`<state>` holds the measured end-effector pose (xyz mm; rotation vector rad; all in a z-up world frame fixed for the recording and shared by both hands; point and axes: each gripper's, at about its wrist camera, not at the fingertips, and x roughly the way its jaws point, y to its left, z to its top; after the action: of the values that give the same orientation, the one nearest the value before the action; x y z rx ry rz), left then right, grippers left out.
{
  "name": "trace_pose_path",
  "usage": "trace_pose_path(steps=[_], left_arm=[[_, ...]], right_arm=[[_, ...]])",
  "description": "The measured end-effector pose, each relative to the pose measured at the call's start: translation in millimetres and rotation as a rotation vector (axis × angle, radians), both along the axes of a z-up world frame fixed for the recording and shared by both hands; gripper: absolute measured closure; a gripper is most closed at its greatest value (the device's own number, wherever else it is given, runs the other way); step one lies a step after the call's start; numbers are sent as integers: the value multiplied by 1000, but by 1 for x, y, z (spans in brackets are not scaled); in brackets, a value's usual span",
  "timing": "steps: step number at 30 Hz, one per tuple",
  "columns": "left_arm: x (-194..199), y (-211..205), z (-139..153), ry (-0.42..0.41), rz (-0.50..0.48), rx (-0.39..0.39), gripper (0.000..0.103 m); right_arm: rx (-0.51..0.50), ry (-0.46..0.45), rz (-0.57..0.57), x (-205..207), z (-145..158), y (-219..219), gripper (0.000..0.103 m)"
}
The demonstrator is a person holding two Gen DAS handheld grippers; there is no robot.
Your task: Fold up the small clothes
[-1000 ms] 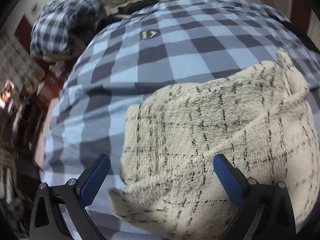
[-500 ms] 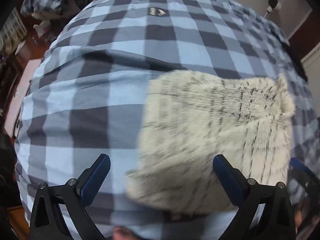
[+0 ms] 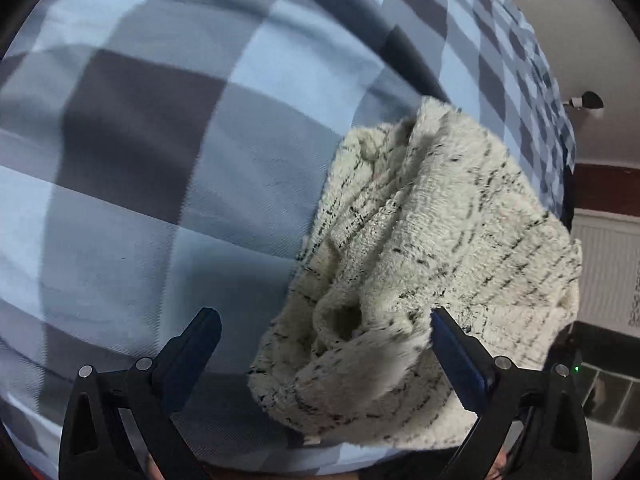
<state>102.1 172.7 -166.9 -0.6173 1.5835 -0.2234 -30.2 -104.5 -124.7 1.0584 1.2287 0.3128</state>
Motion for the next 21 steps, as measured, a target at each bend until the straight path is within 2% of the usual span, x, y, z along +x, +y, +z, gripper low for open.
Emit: trace_pose_path(steps=[2, 5, 6, 7, 8, 11, 13, 14, 16, 18, 21], left_arm=[[0, -1, -8, 12, 22, -38, 0], [-5, 5, -26, 81, 99, -147, 3], [-6, 7, -31, 99, 125, -193, 13], [-7, 8, -32, 103, 141, -248, 30], [-6, 7, -30, 100, 144, -269, 32], [-6, 1, -21, 58, 110, -226, 45], [-9, -1, -12, 21, 108, -190, 57], [-10, -3, -3, -9, 93, -161, 60], [-13, -16, 25, -115, 23, -60, 64], [-16, -32, 55, -227, -49, 16, 65], [-22, -66, 97, -392, -183, 135, 66]], right_arm=[[54, 14, -3, 5, -8, 1, 1], [92, 19, -9, 14, -17, 0, 1], [115, 25, -6, 17, -23, 2, 1], [128, 29, -1, 12, -22, 1, 1], [141, 31, 5, 7, -22, -1, 0], [146, 25, 20, 9, -22, -1, 1], [107, -3, 32, 6, -12, -2, 12], [84, -18, 34, 5, -6, 0, 15], [26, -68, 39, 3, 10, 5, 27], [-33, -125, 45, 3, 26, 10, 34], [-105, -235, 46, 6, 53, 23, 37]])
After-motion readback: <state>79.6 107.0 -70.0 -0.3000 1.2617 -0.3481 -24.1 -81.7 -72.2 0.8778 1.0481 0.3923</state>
